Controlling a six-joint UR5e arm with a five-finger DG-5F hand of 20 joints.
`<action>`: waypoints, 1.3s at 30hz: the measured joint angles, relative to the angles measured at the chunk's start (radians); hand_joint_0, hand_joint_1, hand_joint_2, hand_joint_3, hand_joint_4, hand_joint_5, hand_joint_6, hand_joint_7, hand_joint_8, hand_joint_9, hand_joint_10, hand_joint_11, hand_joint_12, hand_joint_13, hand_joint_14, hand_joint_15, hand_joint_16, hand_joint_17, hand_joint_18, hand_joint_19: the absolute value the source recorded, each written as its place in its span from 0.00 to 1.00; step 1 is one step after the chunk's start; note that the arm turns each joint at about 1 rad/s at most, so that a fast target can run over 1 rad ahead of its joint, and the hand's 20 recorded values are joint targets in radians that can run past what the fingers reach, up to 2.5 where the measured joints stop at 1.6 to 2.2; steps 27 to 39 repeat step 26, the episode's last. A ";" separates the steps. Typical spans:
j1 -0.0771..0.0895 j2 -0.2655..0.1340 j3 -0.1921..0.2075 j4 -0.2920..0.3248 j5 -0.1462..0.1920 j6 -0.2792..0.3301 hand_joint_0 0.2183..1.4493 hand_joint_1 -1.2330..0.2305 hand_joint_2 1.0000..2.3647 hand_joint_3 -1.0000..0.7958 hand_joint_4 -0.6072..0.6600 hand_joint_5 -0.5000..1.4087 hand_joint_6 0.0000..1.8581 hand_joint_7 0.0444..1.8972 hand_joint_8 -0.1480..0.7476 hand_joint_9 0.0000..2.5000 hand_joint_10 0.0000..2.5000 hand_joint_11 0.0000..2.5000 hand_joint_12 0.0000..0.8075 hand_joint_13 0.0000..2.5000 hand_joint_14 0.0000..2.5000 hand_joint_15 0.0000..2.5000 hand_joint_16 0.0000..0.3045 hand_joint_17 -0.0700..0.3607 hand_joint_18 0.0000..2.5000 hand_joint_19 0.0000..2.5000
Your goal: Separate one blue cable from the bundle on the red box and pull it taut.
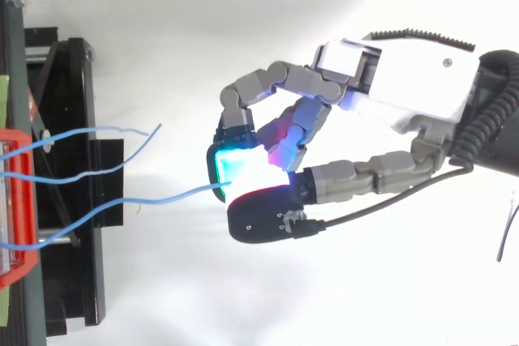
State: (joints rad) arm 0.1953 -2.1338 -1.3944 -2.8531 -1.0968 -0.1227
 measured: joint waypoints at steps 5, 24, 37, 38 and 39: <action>0.001 0.000 0.000 0.000 0.000 0.000 0.31 0.25 0.20 0.64 0.33 0.22 0.49 0.75 0.59 0.52 0.01 0.29 0.55 0.38 0.01 0.20 0.17 0.44 0.35 0.16; 0.001 0.000 0.000 0.000 0.000 0.000 0.31 0.25 0.20 0.64 0.33 0.22 0.49 0.75 0.59 0.52 0.01 0.29 0.54 0.38 0.01 0.20 0.17 0.43 0.35 0.16; 0.000 0.000 0.000 0.000 0.000 0.000 0.31 0.25 0.20 0.64 0.34 0.22 0.49 0.75 0.60 0.52 0.01 0.29 0.55 0.38 0.01 0.20 0.17 0.43 0.35 0.16; 0.000 0.000 0.000 0.000 0.000 0.000 0.31 0.25 0.20 0.64 0.34 0.22 0.49 0.75 0.60 0.52 0.01 0.29 0.55 0.38 0.01 0.20 0.17 0.43 0.35 0.16; 0.000 0.000 0.000 0.000 0.000 0.000 0.31 0.25 0.20 0.64 0.34 0.22 0.49 0.75 0.60 0.52 0.01 0.29 0.55 0.38 0.01 0.20 0.17 0.43 0.35 0.16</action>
